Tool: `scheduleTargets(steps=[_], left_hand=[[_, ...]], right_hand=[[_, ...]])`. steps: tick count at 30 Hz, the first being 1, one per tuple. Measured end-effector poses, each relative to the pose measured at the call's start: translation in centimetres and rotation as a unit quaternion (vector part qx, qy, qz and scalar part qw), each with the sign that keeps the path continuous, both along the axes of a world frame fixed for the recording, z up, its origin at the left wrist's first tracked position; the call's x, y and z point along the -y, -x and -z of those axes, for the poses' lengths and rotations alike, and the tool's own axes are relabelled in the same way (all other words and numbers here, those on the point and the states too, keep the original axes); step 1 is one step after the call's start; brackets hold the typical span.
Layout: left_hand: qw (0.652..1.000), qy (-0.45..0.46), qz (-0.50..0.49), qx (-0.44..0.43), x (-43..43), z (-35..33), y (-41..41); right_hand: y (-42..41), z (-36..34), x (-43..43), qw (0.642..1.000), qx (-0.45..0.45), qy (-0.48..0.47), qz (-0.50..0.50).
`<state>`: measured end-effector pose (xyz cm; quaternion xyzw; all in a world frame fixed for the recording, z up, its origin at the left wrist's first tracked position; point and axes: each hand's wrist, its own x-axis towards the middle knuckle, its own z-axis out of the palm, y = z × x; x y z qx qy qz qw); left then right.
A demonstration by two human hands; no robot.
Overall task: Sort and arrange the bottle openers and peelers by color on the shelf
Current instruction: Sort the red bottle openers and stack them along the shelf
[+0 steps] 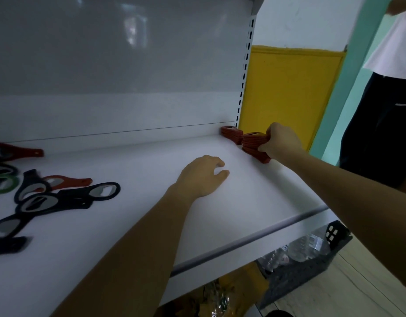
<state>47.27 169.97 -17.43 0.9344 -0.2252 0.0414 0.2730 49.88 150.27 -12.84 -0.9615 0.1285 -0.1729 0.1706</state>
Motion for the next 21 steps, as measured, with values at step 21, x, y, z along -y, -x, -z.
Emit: scheduleTargets(steps=[21], left_hand=[[1.000, -0.005, 0.000, -0.003, 0.0, -0.1, 0.1]], right_hand=[[0.7, 1.1, -0.7, 0.998, 0.050, -0.040, 0.005]])
